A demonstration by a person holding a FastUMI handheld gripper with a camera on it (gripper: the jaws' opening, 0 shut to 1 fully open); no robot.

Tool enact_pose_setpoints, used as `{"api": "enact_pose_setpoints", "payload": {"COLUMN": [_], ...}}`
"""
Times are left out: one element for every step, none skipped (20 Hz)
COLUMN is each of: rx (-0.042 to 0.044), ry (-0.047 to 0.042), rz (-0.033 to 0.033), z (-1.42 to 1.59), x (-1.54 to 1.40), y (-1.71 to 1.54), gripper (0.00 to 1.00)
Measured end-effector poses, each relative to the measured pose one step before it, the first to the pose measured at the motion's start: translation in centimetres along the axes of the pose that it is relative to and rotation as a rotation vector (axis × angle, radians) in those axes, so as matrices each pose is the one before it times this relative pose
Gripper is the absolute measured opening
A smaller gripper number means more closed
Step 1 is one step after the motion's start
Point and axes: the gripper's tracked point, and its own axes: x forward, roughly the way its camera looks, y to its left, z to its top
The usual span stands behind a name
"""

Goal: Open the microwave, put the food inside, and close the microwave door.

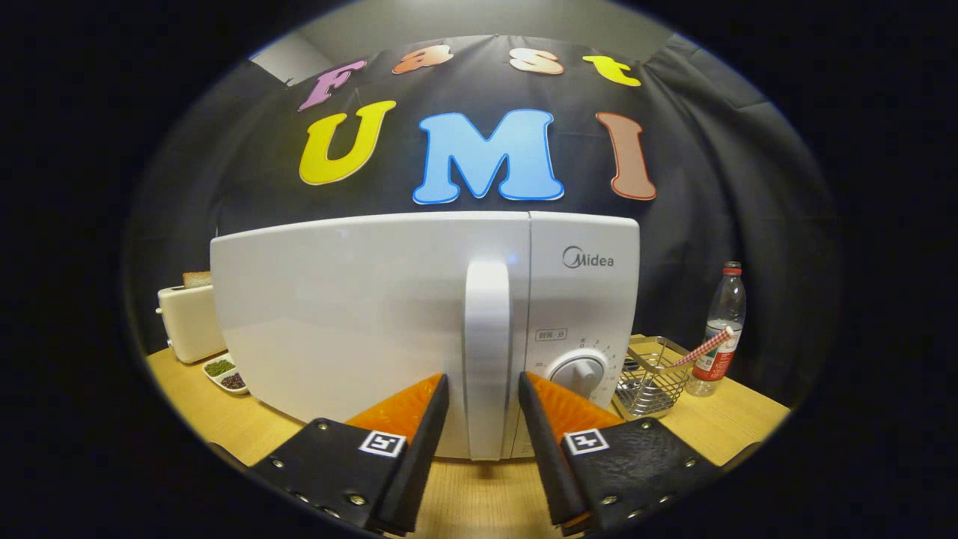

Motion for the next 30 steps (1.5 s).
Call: {"api": "enact_pose_setpoints", "payload": {"rx": [-0.00067,-0.00492,-0.01124,-0.00930,-0.00863,-0.00013,-0.00267,0.00050,-0.00110,-0.01089,-0.01856,-0.01186,-0.00260,0.01252,0.02326,0.01832,0.01012,0.00114,-0.00701,-0.01862,-0.01831,-0.00860,-0.00045,0.00833,0.01211,0.01824,0.01880,0.00846,0.00497,0.00321], "ry": [-0.00633,-0.00184,-0.00056,-0.00290,-0.00036,-0.00121,0.00634,-0.00477,-0.00596,-0.00860,-0.00165,0.00139,0.00082,-0.00446,-0.01101,-0.01358,-0.00916,-0.00437,-0.00098,0.00276,0.00800,0.00532,-0.00195,0.00360,0.01922,0.02483,0.02045,0.01569,0.01534,0.00895], "rz": [-0.00521,-0.00073,-0.00296,-0.00187,-0.00227,-0.00128,-0.00097,0.00020,0.00558,0.01231,-0.00777,-0.01901,-0.00517,0.00874,0.01325,0.01563,0.00304,0.00074,-0.00554,-0.01928,-0.01577,-0.00445,0.00305,0.00311,0.00673,0.00882,0.00102,-0.00739,-0.00824,0.00260], "z": [0.129,0.127,-0.158,0.035,-0.028,0.101,-0.067,0.224,0.506,0.865,0.643,0.737,0.841,0.929,1.067,1.052,0.699,0.343,-0.061,-0.254,-0.507,-0.410,-0.417,-0.463,-0.910,-0.918,-0.875,-0.620,-0.706,-0.448], "x": [-0.107,0.028,0.060,0.013,-0.001,-0.047,-0.133,-0.301,-0.275,-0.599,-0.454,-0.485,-0.667,-0.562,-0.657,-0.445,-0.249,-0.110,-0.017,0.263,0.333,0.423,0.360,0.555,0.744,0.606,0.472,0.254,0.729,0.249], "y": [-0.088,0.019,0.049,0.038,-0.024,-0.056,-0.003,-0.003,0.089,0.144,-0.122,-0.501,-0.239,0.094,0.203,0.424,0.185,0.174,0.037,-0.285,-0.327,-0.011,-0.066,-0.094,-0.030,-0.008,-0.198,-0.265,-0.161,0.061], "gripper": [0.57,0.46,0.39,0.39,0.39,0.39,0.39,0.39,0.42,0.72,0.81,0.90,0.90,0.90,0.90,0.90,0.90,0.90,0.90,0.90,0.90,0.90,0.90,0.90,0.90,0.90,0.90,0.90,0.86,0.77]}}
